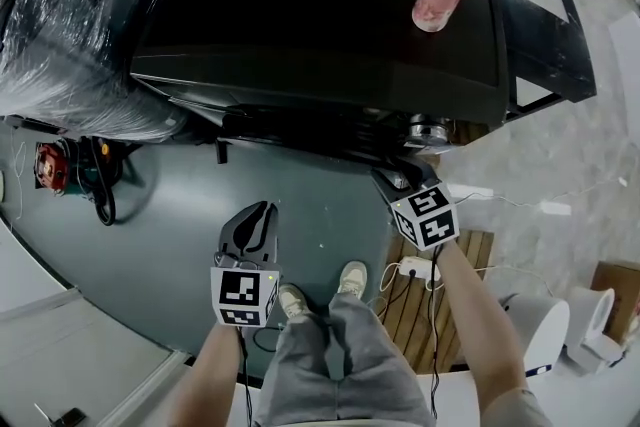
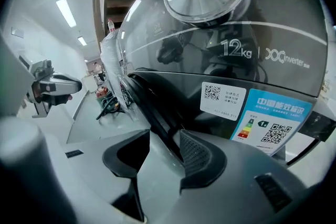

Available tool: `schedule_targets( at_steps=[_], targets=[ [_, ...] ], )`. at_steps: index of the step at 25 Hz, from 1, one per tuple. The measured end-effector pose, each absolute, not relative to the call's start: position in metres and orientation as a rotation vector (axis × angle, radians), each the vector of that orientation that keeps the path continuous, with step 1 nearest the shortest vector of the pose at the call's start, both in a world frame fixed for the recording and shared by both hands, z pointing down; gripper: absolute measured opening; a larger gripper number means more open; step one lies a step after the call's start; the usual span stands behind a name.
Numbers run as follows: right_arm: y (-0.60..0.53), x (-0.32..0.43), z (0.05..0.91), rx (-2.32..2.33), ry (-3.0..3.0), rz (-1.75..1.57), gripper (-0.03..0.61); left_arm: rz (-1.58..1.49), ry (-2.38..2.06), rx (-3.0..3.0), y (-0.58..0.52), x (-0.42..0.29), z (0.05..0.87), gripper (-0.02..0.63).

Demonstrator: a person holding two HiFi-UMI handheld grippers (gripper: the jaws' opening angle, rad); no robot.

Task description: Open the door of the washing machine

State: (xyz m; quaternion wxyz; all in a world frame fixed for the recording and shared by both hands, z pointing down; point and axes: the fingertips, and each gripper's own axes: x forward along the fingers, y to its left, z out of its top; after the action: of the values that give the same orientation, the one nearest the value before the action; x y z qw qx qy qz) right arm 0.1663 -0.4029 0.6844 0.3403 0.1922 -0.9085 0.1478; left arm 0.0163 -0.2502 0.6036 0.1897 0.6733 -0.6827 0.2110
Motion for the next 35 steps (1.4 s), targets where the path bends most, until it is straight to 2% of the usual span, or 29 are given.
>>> schedule_targets(
  at_steps=[13,24,35],
  targets=[
    [-0.357,0.171,0.689,0.525,-2.293,0.315,0.173,0.516,-1.801,1.832,-0.219,0.020,0.619,0.048],
    [-0.250,0.170,0.691,0.505,-2.209,0.538,0.146,0.505,-1.775,1.776,-0.141,0.020,0.618,0.048],
    [-0.142,0.139,0.699,0.532,-2.135,0.703,0.146,0.433,-1.779,1.665,-0.043,0.000,0.633,0.048]
  ],
)
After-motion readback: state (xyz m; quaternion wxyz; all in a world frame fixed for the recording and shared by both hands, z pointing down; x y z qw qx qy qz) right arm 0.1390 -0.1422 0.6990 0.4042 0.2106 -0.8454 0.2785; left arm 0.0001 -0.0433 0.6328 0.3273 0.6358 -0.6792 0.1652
